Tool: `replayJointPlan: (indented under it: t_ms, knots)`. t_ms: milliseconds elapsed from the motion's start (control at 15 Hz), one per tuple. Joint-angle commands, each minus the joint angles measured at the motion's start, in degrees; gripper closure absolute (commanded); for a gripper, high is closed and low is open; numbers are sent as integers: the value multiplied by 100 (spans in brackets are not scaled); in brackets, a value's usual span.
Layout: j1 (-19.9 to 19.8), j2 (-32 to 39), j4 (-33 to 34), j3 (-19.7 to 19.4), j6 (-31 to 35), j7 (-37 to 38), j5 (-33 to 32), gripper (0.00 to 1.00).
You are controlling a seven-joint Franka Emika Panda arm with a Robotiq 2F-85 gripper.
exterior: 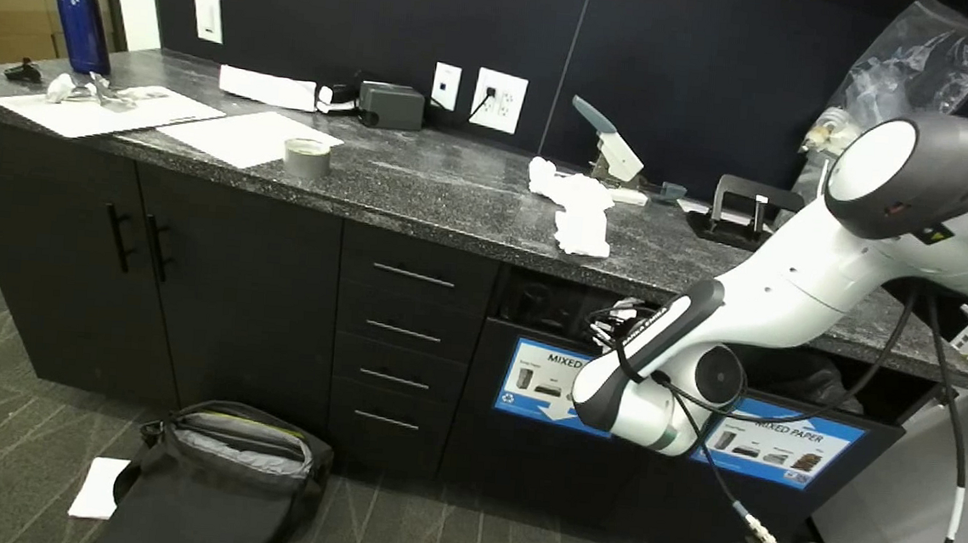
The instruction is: Put the papers in the bon to the left
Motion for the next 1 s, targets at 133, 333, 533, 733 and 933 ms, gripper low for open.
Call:
replayJointPlan:
  t_ms: [133,333,533,733,933]
  knots:
    - [213,978,1434,-74,344,35,5,87]
    - [323,1224,1944,-192,265,119,34,88]
    - [424,1323,2324,-287,69,189,160,88]
    - [954,1239,2262,-903,311,681,488,87]
    - [1142,1275,2422,-1107,284,705,737,86]
